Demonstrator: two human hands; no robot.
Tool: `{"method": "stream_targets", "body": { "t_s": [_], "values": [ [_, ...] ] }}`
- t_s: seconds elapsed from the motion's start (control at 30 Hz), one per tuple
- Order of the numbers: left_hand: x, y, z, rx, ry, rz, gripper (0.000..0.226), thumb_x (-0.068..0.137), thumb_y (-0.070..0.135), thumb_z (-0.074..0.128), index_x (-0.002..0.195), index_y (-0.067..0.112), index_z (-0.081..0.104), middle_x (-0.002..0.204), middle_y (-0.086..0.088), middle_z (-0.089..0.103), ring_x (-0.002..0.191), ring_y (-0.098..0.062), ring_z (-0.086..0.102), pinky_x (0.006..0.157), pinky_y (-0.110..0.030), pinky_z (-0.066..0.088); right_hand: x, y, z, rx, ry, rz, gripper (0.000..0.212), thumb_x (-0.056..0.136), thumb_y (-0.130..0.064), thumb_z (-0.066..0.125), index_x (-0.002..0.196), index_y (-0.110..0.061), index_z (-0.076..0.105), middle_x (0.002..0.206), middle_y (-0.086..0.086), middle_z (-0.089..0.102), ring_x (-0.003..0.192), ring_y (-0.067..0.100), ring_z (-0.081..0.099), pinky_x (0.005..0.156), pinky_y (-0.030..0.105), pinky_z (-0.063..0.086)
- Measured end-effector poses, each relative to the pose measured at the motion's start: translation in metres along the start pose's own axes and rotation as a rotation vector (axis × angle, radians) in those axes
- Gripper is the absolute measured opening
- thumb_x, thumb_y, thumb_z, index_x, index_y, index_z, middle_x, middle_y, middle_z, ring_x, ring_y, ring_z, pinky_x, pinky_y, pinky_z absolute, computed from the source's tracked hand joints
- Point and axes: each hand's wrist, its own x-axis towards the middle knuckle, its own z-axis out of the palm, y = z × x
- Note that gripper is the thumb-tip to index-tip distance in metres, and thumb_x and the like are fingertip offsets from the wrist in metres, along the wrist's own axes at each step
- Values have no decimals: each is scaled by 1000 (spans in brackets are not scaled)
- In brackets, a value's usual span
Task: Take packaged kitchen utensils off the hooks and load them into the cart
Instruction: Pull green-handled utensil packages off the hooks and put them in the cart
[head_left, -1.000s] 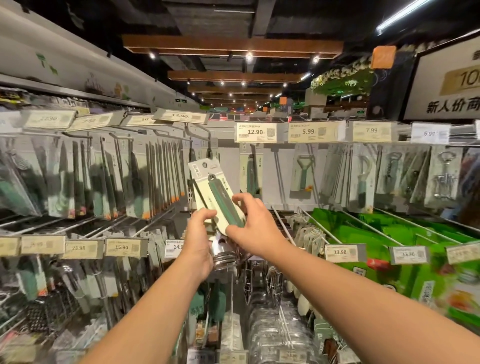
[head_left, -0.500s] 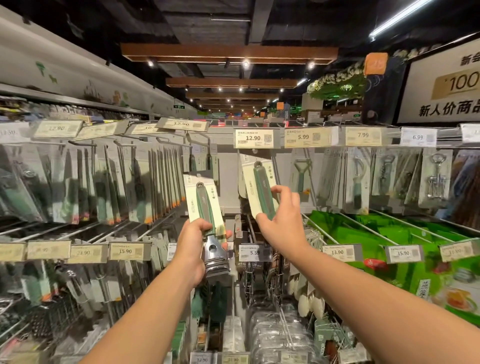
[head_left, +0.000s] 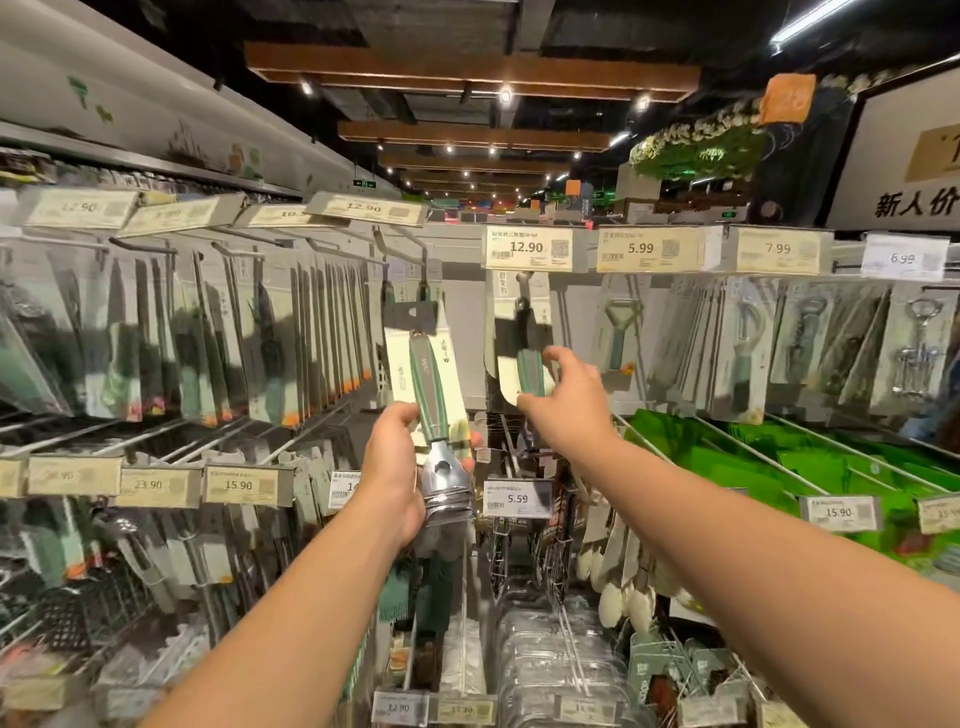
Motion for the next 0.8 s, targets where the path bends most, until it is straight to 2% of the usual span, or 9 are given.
{"method": "stream_targets", "body": {
  "t_s": [0.07,0.2,0.33,0.4,0.53,0.6,0.7,0.77,0.8],
  "values": [
    [8,1,2,18,-13,22,30,109,26,40,119,7,61,84,-23,77,80,-34,71,52,-32,57,17,1,3,-19,-13,23,68,87,-15,75,147,-21,44,135,9,48,92,28,69,84,45,61],
    [26,-1,7,50,-12,36,29,110,26,39,121,9,60,90,-24,77,88,-36,70,54,-35,58,44,8,6,48,-28,78,39,87,-15,76,123,-14,61,109,10,68,88,29,72,80,49,62],
    [40,-8,12,66,-14,18,31,111,25,38,124,7,59,87,-22,77,80,-33,74,55,-35,58,65,17,12,38,-5,87,32,90,-13,72,122,-14,69,102,9,72,81,22,68,62,29,55],
    [46,-12,13,79,-6,17,31,111,24,38,129,7,56,97,-26,77,78,-33,75,58,-37,59,73,20,15,82,-25,85,39,92,-9,69,128,-24,67,105,4,71,75,17,64,57,23,48],
    [54,-13,14,90,25,-2,32,110,24,36,126,6,56,96,-28,76,75,-34,71,58,-36,58,76,21,18,39,-120,55,54,92,-13,68,143,-27,54,125,9,68,98,26,68,85,37,58],
    [54,-12,14,103,29,-1,32,110,24,35,116,5,60,90,-27,76,77,-34,68,60,-37,56,70,17,19,-67,-106,48,60,92,-21,68,148,-23,48,129,12,61,103,27,67,88,36,58],
    [49,-9,15,103,40,-13,33,110,24,36,111,5,62,95,-28,75,88,-36,66,63,-37,56,47,1,18,-173,-94,-111,53,96,-27,61,144,-10,47,100,5,60,75,17,62,63,31,57],
    [43,-8,15,101,67,4,30,108,25,40,119,7,61,107,-28,75,89,-36,68,65,-40,58,26,-11,18,-176,-135,-285,49,98,-32,59,141,-12,48,102,0,59,72,9,56,60,23,50],
    [39,-8,16,116,82,22,31,107,26,43,126,9,60,116,-26,73,90,-36,70,65,-41,61,15,-17,18,-178,-168,-365,46,97,-34,60,138,-15,50,107,-3,55,76,4,54,66,21,46]
  ]
}}
